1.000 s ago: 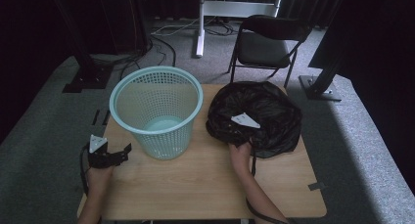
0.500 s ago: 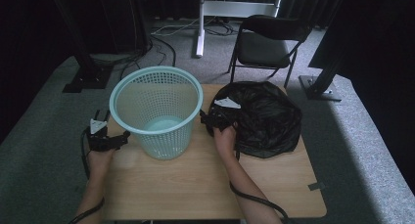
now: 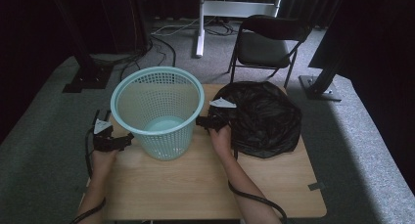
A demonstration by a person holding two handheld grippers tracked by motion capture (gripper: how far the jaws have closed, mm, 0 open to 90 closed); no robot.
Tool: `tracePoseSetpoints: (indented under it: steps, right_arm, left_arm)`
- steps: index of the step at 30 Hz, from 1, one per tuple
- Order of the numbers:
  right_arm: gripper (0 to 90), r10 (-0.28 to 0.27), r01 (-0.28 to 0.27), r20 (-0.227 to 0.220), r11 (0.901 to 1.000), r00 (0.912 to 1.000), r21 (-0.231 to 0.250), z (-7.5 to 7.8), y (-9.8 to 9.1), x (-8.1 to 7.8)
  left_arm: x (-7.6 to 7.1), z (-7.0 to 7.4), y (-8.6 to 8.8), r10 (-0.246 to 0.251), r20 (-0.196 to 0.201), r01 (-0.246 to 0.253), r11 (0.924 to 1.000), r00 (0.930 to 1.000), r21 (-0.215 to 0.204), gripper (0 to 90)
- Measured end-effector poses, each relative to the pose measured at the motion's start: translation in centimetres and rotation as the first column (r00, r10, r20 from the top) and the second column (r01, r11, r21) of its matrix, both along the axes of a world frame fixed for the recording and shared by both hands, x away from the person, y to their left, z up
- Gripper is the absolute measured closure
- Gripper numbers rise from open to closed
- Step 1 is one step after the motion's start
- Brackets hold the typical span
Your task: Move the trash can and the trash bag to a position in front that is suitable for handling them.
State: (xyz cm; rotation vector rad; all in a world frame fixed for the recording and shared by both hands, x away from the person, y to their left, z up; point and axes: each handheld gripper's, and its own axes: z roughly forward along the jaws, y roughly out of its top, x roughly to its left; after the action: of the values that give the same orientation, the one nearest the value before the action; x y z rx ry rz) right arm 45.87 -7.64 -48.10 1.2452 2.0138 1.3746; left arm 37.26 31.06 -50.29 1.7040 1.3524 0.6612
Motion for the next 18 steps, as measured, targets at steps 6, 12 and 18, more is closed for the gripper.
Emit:
tracePoseSetpoints:
  steps: [6,12,18]
  right_arm:
    - [16.8,0.008,-0.008,-0.008,1.0000,0.9999,0.001,0.1,-0.7,-0.6]
    - [16.8,0.026,-0.026,-0.004,0.9996,0.9997,-0.010,0.2,-2.0,-2.0]
    - [16.8,0.041,-0.041,-0.002,0.9986,0.9992,-0.033,0.4,-3.8,-4.1]
  left_arm:
    - [-0.3,0.1,-0.9,-0.013,0.010,0.013,0.9997,0.9999,0.019,0.8]
    - [-1.1,0.1,-1.8,-0.050,0.008,0.050,0.9986,0.9987,0.014,0.8]
    - [-1.9,0.4,-2.9,-0.097,-0.004,0.098,0.9941,0.9952,0.047,0.8]
